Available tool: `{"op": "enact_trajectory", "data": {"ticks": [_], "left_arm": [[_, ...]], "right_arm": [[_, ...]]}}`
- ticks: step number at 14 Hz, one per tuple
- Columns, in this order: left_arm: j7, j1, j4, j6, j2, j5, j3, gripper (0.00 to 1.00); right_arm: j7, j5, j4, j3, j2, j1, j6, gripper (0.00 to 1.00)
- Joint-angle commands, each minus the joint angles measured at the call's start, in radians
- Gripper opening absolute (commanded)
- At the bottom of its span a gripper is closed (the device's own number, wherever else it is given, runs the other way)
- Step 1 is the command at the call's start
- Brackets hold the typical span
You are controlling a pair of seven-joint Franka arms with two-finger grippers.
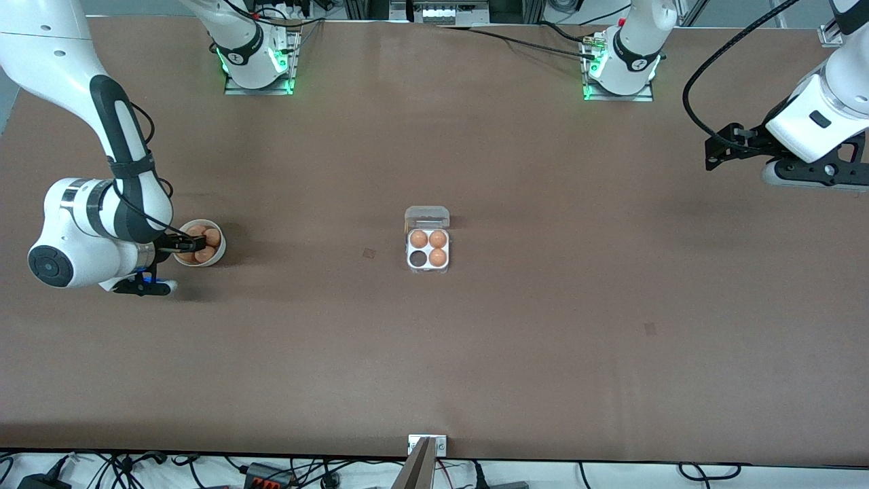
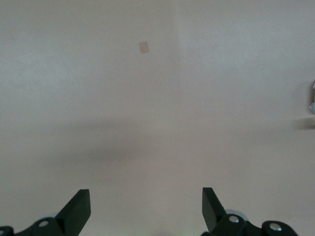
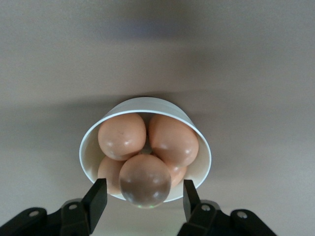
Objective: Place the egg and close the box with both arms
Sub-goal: 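Lower the right gripper into the bowl and grasp one brown egg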
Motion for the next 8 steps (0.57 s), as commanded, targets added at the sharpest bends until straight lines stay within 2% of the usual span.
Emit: {"op": "enact_trajectory", "data": {"ticks": [1, 4, 5, 8], "left_arm": [[0.003, 0.008, 0.045, -0.058, 0.011, -0.014, -0.002, 1.0], [0.003, 0.008, 0.051, -0.061, 0.011, -0.014, -0.001, 1.0], [0.003, 0.008, 0.052, -0.061, 0.011, -0.014, -0.002, 1.0], [0.003, 0.008, 0.052, -0.061, 0.011, -0.014, -0.002, 1.0]], "right_arm": [[-0.016, 0.001, 0.014, 0.008, 0.011, -0.01, -0.003, 0.69], [-0.018, 0.001, 0.014, 0.008, 0.017, -0.013, -0.002, 0.68], [-0.018, 0.001, 0.016, 0.008, 0.017, -0.013, -0.002, 0.64], [-0.018, 0.001, 0.018, 0.008, 0.017, -0.013, -0.003, 0.41]]}}
